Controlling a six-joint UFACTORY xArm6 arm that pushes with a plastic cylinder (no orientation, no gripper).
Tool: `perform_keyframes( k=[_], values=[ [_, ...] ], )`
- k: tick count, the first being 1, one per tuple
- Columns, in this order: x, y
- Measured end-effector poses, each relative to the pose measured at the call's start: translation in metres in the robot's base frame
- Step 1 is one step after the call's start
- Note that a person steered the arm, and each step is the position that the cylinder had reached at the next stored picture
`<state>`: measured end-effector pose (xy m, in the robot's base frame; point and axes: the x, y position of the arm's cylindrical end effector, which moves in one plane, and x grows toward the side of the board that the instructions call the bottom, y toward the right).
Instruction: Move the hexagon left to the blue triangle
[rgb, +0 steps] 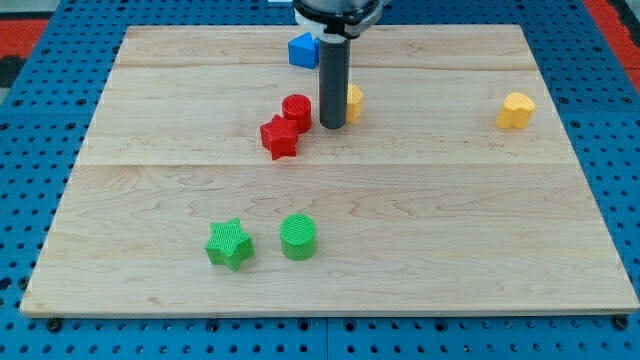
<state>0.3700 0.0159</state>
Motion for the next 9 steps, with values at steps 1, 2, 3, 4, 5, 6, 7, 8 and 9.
perform_keyframes(
  k=[1, 2, 3, 4, 5, 6, 7, 8, 9],
  values=[
    [-0.002, 0.023],
    [-0.021, 0.058],
    [-0.048, 0.065],
    [-0.05, -0.017],
    [-0.05, -0.093],
    [-0.031, -0.098],
    [-0.055, -0.155],
    [-0.073, -0.168],
    [-0.052, -0.126]
  ],
)
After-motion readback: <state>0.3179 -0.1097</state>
